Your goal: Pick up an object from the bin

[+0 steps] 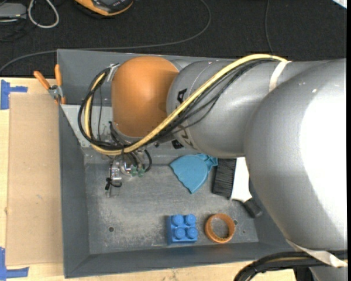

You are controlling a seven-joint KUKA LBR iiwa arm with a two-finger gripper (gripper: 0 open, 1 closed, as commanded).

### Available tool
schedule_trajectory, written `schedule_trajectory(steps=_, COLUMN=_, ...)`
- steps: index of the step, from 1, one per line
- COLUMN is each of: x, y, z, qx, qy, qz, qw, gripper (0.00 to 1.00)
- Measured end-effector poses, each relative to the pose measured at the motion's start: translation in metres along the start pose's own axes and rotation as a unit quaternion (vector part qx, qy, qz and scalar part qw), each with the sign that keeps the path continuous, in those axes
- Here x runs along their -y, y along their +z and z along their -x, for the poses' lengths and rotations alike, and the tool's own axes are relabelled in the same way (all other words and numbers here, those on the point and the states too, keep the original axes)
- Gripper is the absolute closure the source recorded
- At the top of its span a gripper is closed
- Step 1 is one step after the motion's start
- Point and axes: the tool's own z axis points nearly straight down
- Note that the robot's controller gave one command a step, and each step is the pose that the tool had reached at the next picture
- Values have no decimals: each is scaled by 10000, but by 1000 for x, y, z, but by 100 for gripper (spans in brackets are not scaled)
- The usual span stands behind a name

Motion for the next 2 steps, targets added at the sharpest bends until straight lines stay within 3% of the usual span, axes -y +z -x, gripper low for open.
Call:
schedule_trajectory(steps=1, x=58, y=86, z=28, qx=-18, qy=-554, qz=-2, qw=9985, gripper=0)
schedule_trajectory(steps=2, x=70, y=37, z=27, qx=23, qy=-1074, qz=11, qw=9942, gripper=0)
